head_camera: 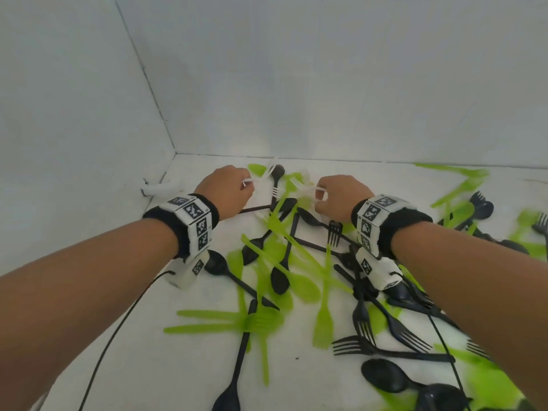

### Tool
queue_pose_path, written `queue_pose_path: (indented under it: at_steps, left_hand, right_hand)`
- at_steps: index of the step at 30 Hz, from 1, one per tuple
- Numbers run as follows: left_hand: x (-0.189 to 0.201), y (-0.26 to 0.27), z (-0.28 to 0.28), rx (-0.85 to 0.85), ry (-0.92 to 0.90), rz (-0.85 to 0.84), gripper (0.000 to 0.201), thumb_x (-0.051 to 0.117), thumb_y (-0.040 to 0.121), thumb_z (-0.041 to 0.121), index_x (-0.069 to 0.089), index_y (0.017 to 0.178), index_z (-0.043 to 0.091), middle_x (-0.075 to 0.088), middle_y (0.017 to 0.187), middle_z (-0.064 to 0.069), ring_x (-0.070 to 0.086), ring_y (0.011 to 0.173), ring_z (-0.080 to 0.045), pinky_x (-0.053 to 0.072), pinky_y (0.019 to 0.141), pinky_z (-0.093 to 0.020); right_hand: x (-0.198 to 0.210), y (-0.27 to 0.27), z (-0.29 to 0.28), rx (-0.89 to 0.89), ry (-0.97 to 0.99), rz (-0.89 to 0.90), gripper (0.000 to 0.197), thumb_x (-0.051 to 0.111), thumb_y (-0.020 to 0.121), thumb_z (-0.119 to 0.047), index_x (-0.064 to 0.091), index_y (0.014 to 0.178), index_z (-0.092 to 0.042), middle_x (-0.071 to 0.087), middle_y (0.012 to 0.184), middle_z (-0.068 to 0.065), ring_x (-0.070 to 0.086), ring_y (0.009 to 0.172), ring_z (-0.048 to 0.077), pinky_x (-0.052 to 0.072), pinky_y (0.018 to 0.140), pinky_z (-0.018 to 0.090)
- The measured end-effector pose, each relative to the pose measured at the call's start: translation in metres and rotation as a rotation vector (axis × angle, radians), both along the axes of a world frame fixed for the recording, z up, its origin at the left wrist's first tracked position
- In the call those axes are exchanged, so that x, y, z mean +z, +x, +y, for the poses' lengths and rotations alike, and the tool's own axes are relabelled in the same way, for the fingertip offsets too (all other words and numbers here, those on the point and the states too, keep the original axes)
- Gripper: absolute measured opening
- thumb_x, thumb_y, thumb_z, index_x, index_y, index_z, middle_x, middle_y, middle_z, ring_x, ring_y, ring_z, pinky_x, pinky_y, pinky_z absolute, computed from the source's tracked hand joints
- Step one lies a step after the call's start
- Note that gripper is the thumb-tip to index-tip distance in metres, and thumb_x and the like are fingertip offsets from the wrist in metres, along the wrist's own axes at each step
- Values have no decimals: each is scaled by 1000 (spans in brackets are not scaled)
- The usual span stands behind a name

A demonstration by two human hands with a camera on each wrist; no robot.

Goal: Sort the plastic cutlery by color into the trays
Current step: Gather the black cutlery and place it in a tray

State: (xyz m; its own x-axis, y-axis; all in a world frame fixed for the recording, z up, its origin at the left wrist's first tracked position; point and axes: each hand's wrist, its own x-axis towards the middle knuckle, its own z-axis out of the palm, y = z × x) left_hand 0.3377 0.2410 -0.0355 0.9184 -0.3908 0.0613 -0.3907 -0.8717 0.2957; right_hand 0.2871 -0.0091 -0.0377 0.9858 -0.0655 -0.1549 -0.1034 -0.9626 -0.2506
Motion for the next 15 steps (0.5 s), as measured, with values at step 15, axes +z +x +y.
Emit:
queue_pose_path:
  at_steps: [15]
  left_hand:
    - [-8,50,-3,-438,477,-178,29,57,97,9,65,122,22,46,131,-5,54,74,-26,44,64,-34]
  right_hand:
    - [-1,3,0,-303,404,-138,20,45,100,-29,44,113,-14,60,92,4,58,77,22,47,70,37]
